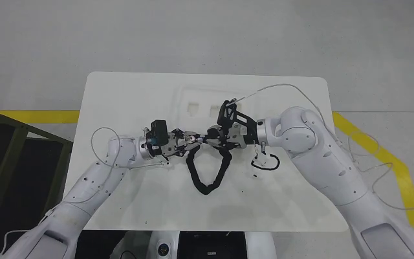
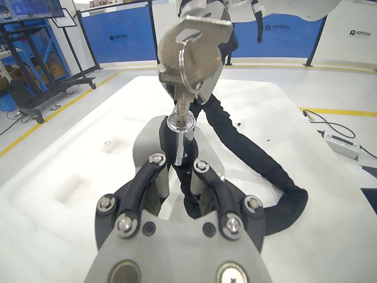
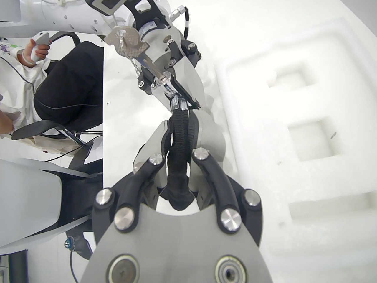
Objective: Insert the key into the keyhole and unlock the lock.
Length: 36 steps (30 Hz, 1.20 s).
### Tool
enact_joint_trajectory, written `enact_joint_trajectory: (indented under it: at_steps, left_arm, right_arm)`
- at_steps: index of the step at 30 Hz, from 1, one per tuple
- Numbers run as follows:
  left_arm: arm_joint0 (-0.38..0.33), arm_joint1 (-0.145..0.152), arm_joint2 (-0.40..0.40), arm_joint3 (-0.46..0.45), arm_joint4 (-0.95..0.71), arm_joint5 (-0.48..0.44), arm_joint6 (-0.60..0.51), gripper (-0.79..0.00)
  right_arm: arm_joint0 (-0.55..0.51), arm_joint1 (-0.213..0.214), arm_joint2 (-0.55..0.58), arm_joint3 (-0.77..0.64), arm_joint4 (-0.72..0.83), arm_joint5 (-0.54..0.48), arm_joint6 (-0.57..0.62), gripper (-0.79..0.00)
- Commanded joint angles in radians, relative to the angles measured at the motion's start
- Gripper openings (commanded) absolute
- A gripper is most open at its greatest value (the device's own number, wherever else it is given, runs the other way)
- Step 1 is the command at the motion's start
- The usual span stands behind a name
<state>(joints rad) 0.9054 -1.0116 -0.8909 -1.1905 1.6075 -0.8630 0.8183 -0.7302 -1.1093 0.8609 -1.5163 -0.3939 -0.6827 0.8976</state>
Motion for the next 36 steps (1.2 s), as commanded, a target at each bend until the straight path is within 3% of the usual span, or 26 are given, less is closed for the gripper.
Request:
enact_joint_trajectory:
  at_steps: [1, 9, 18, 22, 28, 30, 32, 36]
  left_arm:
    - [0.002, 0.007, -0.018, -0.020, 0.009, -0.012, -0.065, -0.785]
    - [0.022, 0.034, -0.095, -0.140, 0.022, -0.052, -0.302, -0.785]
    - [0.038, 0.048, -0.153, -0.279, 0.008, -0.051, -0.561, -0.785]
    - [0.043, 0.049, -0.162, -0.331, 0.016, -0.039, -0.663, -0.785]
    - [0.054, 0.051, -0.175, -0.394, 0.018, -0.028, -0.774, -0.785]
    - [0.057, 0.053, -0.182, -0.406, 0.014, -0.029, -0.792, -0.785]
    - [0.060, 0.053, -0.184, -0.413, 0.009, -0.029, -0.803, -0.785]
    - [0.062, 0.053, -0.186, -0.421, 0.014, -0.026, -0.825, -0.785]
  right_arm:
    - [0.003, 0.001, 0.003, -0.005, -0.001, 0.009, 0.008, -0.440]
    - [-0.012, 0.014, 0.032, -0.079, 0.027, 0.072, 0.060, -0.446]
    - [-0.014, 0.008, 0.016, -0.130, 0.132, 0.273, 0.115, -0.465]
    - [-0.007, 0.004, 0.005, -0.133, 0.138, 0.323, 0.123, -0.431]
    - [-0.012, 0.003, 0.007, -0.164, 0.092, 0.415, 0.108, -0.453]
    - [-0.023, 0.004, 0.013, -0.179, 0.084, 0.438, 0.103, -0.486]
    - [-0.031, 0.005, 0.017, -0.186, 0.082, 0.445, 0.102, -0.591]
    - [-0.043, 0.006, 0.025, -0.187, 0.101, 0.446, 0.104, -0.606]
